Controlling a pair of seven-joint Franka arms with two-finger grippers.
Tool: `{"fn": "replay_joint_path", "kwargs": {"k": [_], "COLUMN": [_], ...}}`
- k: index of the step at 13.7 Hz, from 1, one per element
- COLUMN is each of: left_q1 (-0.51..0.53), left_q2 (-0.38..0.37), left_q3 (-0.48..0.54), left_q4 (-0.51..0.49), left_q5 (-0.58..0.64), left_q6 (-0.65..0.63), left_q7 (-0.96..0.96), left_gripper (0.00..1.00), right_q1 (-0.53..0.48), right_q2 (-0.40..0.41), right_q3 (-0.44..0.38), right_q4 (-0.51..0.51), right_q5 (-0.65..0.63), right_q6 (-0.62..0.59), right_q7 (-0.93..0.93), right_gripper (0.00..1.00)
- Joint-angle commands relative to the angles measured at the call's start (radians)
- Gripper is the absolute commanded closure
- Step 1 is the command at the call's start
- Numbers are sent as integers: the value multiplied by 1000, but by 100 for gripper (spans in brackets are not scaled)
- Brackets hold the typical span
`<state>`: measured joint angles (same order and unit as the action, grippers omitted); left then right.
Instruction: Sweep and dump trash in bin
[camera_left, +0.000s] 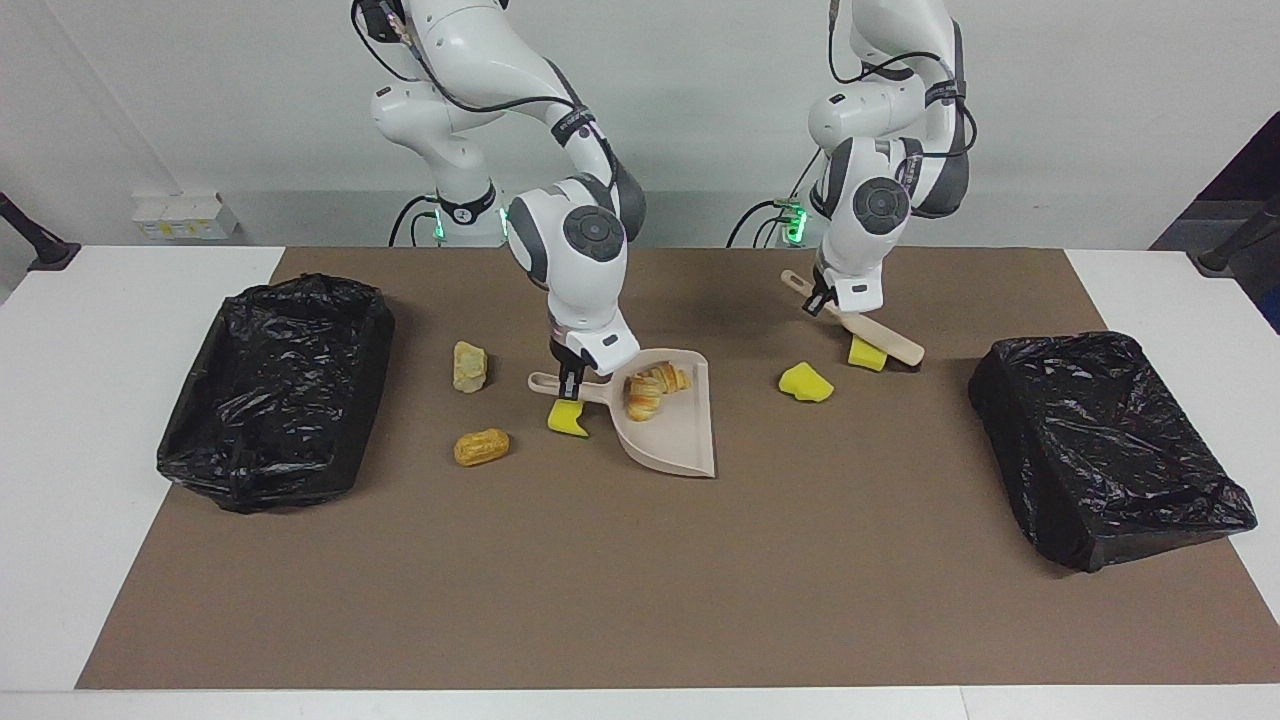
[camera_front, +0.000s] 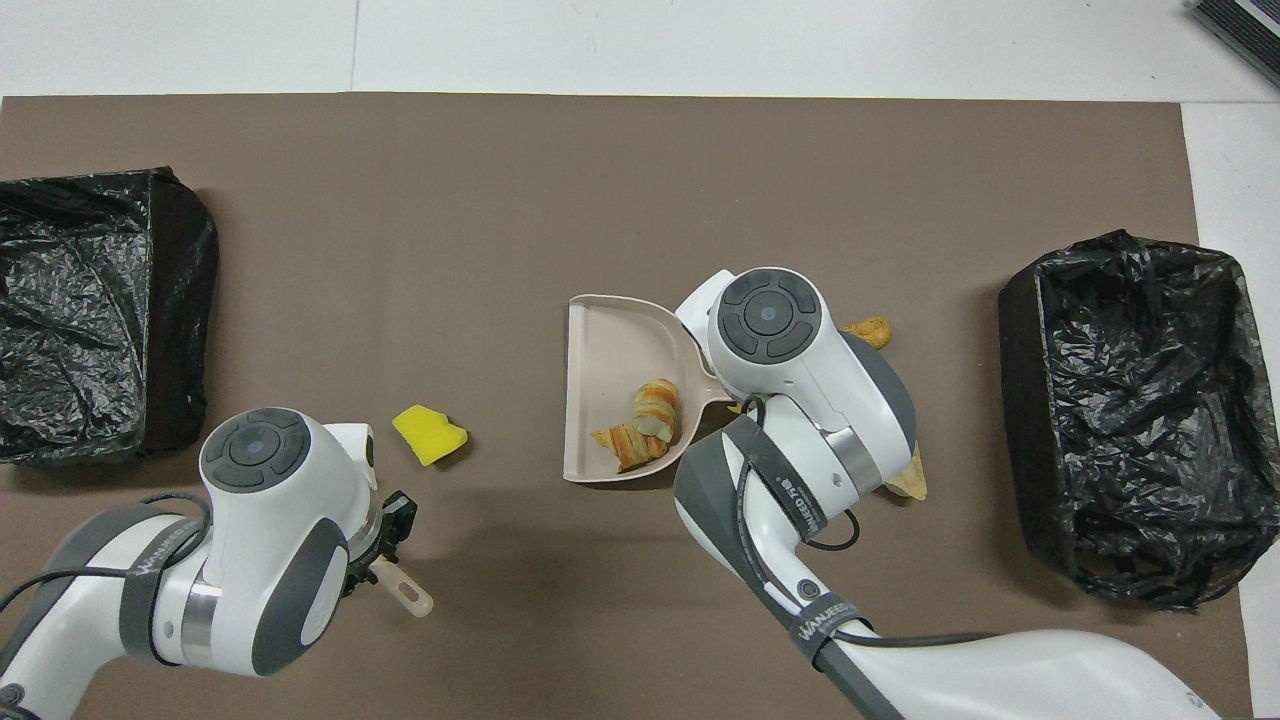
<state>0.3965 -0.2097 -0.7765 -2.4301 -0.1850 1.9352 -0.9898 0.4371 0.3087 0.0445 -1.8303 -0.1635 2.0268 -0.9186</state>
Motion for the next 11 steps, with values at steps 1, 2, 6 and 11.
{"fn": "replay_joint_path", "kwargs": {"k": [1, 2, 6, 11], "left_q1": [-10, -14, -62, -201], "left_q2": [13, 21, 55, 154], "left_q3": [10, 10, 6, 8], "left_q4": [13, 25, 34, 60], "left_q5": [-33, -31, -60, -134], "left_q6": [45, 54, 184, 370], "left_q7": [175, 225, 341, 373], "left_gripper": [100, 100, 100, 100], "right_q1": [0, 0, 0, -3], "right_q2": [7, 7, 7, 7], "right_q3": [5, 5, 5, 5], "right_q4": [-17, -17, -17, -17], "right_q5": [-5, -5, -5, -5], "right_q6": [36, 36, 36, 36], "right_q7": [35, 35, 33, 33], "right_gripper": [100, 100, 100, 100]}}
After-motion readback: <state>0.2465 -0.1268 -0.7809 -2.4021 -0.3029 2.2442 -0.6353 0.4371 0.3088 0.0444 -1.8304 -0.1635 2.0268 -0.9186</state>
